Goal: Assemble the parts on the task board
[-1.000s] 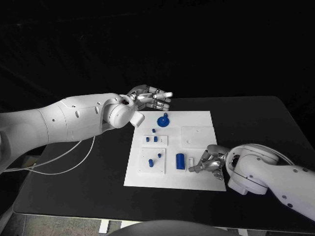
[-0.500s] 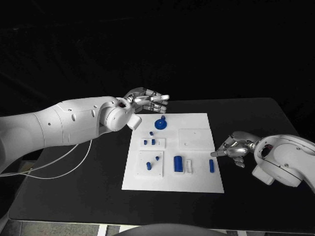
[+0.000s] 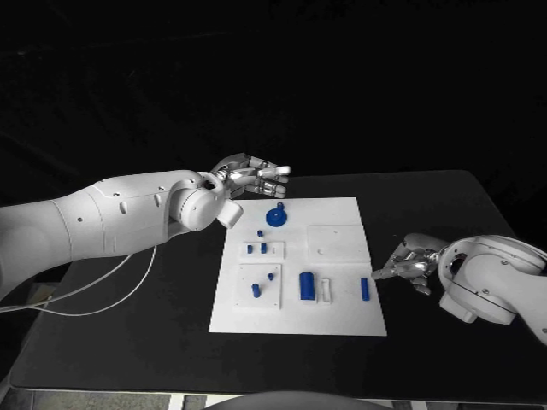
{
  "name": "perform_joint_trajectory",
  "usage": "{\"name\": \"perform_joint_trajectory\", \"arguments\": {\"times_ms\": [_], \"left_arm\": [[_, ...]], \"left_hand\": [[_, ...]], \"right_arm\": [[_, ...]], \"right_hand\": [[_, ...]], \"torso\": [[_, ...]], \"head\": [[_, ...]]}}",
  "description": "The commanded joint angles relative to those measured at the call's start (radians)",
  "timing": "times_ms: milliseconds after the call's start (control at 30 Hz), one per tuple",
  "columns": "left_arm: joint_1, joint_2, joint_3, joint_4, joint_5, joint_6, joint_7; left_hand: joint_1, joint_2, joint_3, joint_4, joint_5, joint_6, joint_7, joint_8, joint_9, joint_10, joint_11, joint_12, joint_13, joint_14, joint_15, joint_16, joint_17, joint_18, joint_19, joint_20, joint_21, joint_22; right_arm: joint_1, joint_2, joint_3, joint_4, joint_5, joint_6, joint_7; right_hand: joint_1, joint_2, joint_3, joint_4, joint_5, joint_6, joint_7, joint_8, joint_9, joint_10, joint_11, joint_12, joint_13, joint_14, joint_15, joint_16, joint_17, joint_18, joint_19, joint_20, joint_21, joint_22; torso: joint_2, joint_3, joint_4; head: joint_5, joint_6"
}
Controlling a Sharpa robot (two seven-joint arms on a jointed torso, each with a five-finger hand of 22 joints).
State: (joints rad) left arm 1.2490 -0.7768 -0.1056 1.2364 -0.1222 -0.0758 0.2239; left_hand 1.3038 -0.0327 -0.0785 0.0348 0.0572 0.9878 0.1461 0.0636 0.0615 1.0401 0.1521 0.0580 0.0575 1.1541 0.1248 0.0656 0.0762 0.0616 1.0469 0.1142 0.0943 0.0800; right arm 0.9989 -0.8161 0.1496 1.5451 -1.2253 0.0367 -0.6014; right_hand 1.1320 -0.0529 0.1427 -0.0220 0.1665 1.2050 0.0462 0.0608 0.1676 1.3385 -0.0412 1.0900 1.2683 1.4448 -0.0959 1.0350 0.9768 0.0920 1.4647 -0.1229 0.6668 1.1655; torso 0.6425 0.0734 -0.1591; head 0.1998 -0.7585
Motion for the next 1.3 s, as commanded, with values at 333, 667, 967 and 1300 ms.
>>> {"name": "perform_joint_trajectory", "arguments": {"times_ms": [333,667,967,1300], "left_arm": [[0.001,0.003,0.001,0.006,0.006,0.004,0.006],[0.001,0.003,0.001,0.007,0.006,0.008,0.003],[0.001,0.002,0.001,0.009,0.006,0.010,-0.001],[0.001,0.001,0.001,0.009,0.006,0.011,-0.006]], "left_hand": [[0.000,0.007,0.002,-0.006,0.004,0.006,0.002,0.001,0.001,0.007,-0.001,0.003,0.001,-0.003,0.005,-0.003,0.000,0.002,-0.006,0.003,0.000,-0.001],[-0.003,0.003,0.004,-0.004,0.004,0.003,0.002,0.001,0.001,0.006,0.000,0.004,0.001,-0.003,0.005,-0.003,0.000,0.001,-0.006,0.003,0.000,0.000],[-0.003,0.000,0.006,-0.001,0.003,-0.005,0.004,0.000,0.001,0.004,0.001,0.003,0.001,-0.003,0.005,-0.002,0.000,0.001,-0.006,0.003,0.000,0.000],[-0.003,-0.003,0.009,0.003,0.003,-0.007,0.004,0.000,0.001,0.002,0.002,0.003,0.001,-0.005,0.006,-0.003,0.000,0.002,-0.006,0.003,-0.001,0.000]], "right_arm": [[-0.015,0.065,-0.035,-0.041,-0.123,0.034,-0.085],[-0.018,0.102,-0.047,-0.057,-0.162,0.034,-0.090],[-0.020,0.127,-0.071,-0.073,-0.204,0.049,-0.093],[-0.020,0.162,-0.107,-0.104,-0.338,0.067,-0.103]], "right_hand": [[0.006,-0.027,0.015,0.025,-0.044,0.008,-0.008,0.003,0.080,0.003,0.000,0.004,0.007,0.003,0.000,0.005,0.007,-0.017,0.048,0.004,0.004,0.006],[0.005,-0.036,0.020,0.044,-0.057,0.002,-0.008,0.003,0.123,0.003,0.000,0.002,0.006,0.004,0.000,0.005,0.008,-0.017,0.048,0.004,0.002,0.006],[0.006,-0.038,0.022,0.047,-0.060,0.003,-0.009,0.003,0.127,0.004,0.000,0.002,0.005,0.004,0.000,0.005,0.008,-0.017,0.049,0.004,0.002,0.006],[0.010,-0.099,0.122,0.082,-0.118,0.003,-0.007,0.002,0.130,0.003,-0.001,0.000,0.003,0.004,0.001,0.002,0.007,-0.020,0.048,0.003,0.000,0.006]], "torso": [[0.001,-0.0011,0.0030],[0.001,-0.0016,0.0023],[0.002,-0.0003,0.0016],[0.001,-0.0005,0.0019]], "head": [[-0.018,0.007],[-0.016,0.002],[-0.013,-0.004],[-0.009,-0.010]]}}
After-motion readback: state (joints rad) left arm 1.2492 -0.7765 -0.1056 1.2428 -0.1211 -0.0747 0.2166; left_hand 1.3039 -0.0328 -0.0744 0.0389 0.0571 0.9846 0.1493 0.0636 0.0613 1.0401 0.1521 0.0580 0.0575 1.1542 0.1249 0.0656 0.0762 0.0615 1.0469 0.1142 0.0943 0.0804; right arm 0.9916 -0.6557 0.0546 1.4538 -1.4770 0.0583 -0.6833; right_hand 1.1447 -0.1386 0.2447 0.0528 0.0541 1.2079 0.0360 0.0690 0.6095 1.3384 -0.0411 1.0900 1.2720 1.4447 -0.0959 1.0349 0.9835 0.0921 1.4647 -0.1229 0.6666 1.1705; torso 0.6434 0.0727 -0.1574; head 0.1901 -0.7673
